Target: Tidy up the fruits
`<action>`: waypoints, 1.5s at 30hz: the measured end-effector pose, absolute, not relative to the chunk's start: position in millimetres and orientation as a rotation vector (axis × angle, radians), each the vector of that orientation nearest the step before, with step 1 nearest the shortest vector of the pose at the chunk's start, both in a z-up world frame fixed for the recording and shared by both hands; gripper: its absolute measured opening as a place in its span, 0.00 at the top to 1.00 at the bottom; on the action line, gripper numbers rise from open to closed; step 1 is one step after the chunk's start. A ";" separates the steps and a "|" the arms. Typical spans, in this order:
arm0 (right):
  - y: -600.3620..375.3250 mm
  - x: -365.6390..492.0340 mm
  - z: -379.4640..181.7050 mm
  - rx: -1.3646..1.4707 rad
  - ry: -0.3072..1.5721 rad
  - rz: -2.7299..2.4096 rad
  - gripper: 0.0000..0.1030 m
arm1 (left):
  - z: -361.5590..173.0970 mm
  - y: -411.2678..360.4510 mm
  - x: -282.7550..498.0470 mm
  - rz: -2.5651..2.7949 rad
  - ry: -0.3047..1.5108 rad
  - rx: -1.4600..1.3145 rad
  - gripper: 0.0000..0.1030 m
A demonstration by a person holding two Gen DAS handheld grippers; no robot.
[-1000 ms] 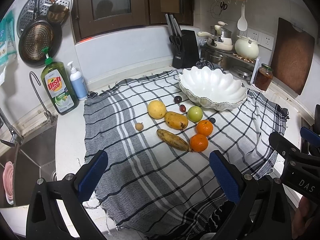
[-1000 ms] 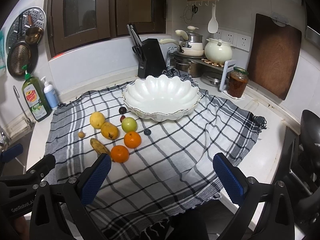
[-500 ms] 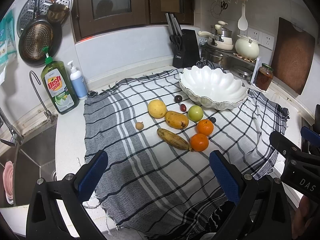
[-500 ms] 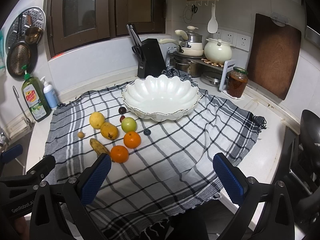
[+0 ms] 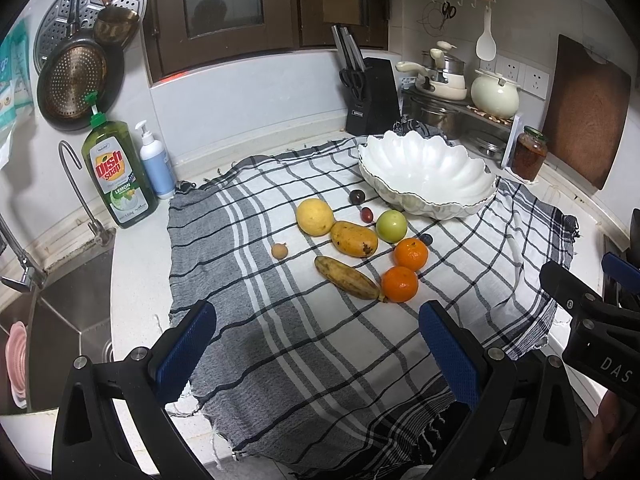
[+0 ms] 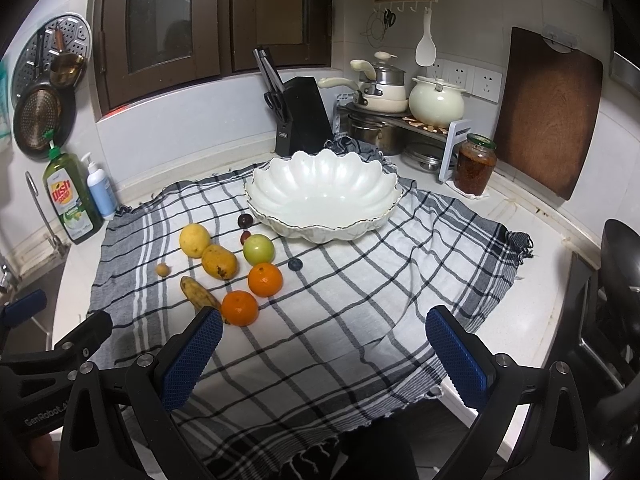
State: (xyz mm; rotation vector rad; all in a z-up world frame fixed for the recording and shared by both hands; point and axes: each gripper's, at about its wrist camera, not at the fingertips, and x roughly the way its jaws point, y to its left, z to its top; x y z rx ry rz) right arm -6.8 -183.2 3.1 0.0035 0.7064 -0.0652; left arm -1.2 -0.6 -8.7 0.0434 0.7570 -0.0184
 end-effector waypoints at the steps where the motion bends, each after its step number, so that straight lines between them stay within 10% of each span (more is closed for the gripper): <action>1: -183.2 -6.7 2.9 0.003 0.707 -0.066 0.00 | -8.8 -0.7 -1.1 -0.018 0.758 0.044 0.00; 45: -157.0 43.6 -39.5 -0.013 0.798 -0.007 0.00 | -51.7 25.6 38.7 0.006 0.853 -0.005 0.00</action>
